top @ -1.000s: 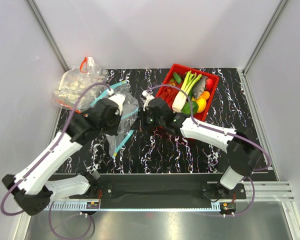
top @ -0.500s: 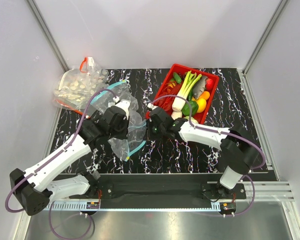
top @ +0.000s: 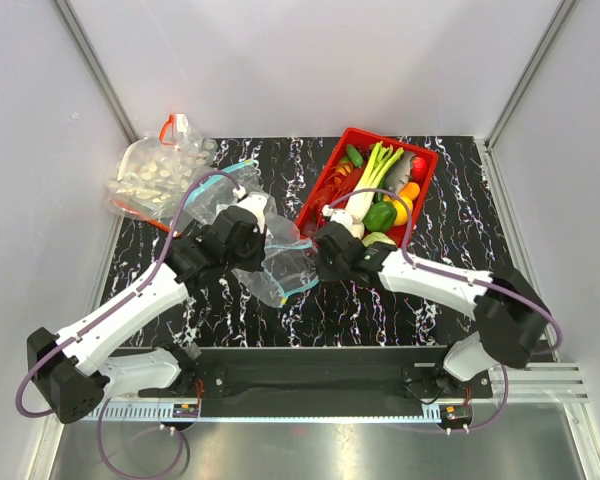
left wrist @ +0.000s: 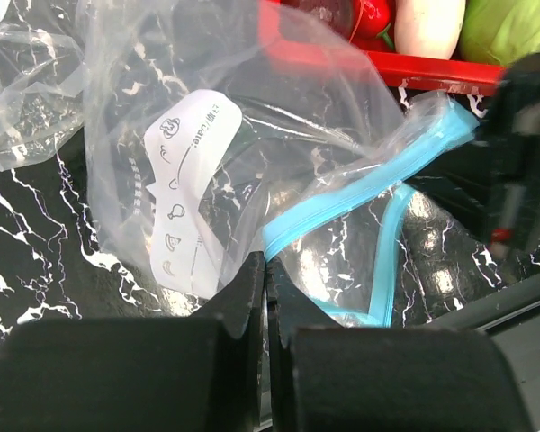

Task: Place the food in the zip-top bag and seal the zipper
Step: Open the zipper of the food storage bag.

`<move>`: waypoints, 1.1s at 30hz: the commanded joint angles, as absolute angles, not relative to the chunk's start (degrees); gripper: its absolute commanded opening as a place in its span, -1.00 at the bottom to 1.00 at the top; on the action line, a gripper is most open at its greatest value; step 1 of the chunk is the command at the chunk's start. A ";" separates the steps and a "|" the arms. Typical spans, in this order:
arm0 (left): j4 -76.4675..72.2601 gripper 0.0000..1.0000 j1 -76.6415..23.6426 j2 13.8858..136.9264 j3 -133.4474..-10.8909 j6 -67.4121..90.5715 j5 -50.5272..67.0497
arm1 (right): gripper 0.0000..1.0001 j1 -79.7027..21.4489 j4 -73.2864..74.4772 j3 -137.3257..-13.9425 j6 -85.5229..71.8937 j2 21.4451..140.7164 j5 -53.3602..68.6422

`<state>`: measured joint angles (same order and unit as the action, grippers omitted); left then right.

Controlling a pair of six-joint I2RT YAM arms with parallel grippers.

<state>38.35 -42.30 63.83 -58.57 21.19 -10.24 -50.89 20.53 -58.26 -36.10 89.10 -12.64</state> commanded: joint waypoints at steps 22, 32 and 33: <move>34.72 -1.00 -42.36 59.50 -62.31 19.42 2.37 | 0.39 -50.63 -0.36 -56.85 -29.00 80.85 -5.88; 36.03 -1.00 -42.36 56.87 -63.72 19.51 3.26 | 0.10 -50.63 4.02 -62.04 -31.81 85.69 -18.34; 36.30 -1.00 -42.36 56.26 -64.07 19.42 2.56 | 0.00 -50.63 5.61 -62.75 -32.43 86.04 -20.02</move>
